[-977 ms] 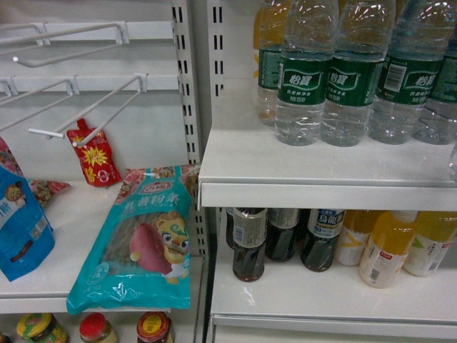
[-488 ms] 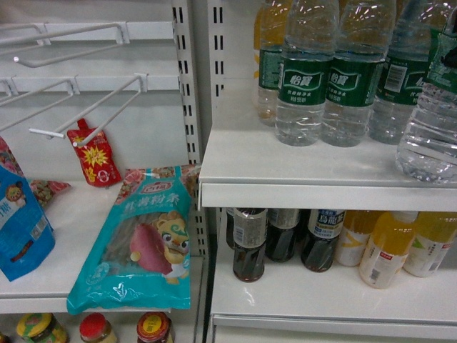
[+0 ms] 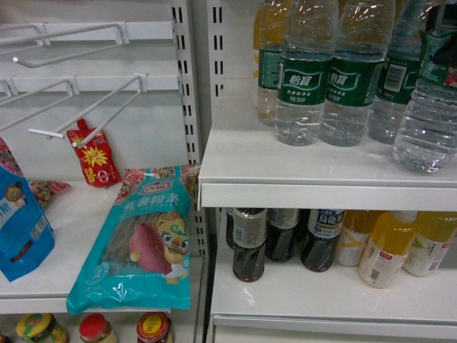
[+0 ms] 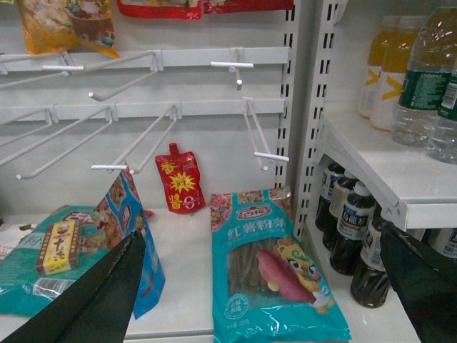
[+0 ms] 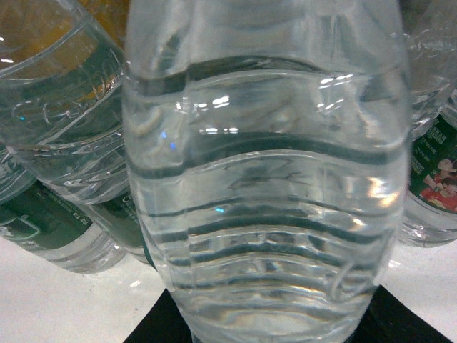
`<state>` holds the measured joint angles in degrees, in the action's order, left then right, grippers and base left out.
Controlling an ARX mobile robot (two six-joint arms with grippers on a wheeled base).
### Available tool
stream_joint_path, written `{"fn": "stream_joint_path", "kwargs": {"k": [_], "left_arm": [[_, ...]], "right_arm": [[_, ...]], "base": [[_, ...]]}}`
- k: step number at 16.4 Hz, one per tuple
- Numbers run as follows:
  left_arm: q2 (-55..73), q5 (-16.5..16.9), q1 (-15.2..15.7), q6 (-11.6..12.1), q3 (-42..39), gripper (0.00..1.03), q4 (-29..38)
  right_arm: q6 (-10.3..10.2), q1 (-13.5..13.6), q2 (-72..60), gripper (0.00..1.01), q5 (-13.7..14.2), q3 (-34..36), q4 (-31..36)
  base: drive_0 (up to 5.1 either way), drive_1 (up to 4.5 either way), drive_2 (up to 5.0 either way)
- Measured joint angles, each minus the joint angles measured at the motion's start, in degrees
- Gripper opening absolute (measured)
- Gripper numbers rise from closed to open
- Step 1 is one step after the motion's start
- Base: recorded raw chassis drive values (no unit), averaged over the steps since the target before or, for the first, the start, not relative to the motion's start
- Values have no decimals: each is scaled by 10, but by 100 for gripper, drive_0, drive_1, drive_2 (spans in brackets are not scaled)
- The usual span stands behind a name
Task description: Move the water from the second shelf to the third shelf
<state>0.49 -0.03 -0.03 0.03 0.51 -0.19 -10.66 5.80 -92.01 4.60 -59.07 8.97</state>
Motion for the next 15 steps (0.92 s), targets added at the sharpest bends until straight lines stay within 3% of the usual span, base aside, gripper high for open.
{"fn": "stream_joint_path", "kwargs": {"k": [7, 11, 15], "left_arm": [[0, 0, 0, 0, 0, 98, 0], [0, 0, 0, 0, 0, 98, 0], [0, 0, 0, 0, 0, 98, 0]], "right_arm": [[15, 2, -36, 36, 12, -26, 8], [14, 2, -37, 36, 12, -27, 5], [8, 1, -43, 83, 12, -36, 9]], "base": [[0, 0, 0], [0, 0, 0], [0, 0, 0]]}}
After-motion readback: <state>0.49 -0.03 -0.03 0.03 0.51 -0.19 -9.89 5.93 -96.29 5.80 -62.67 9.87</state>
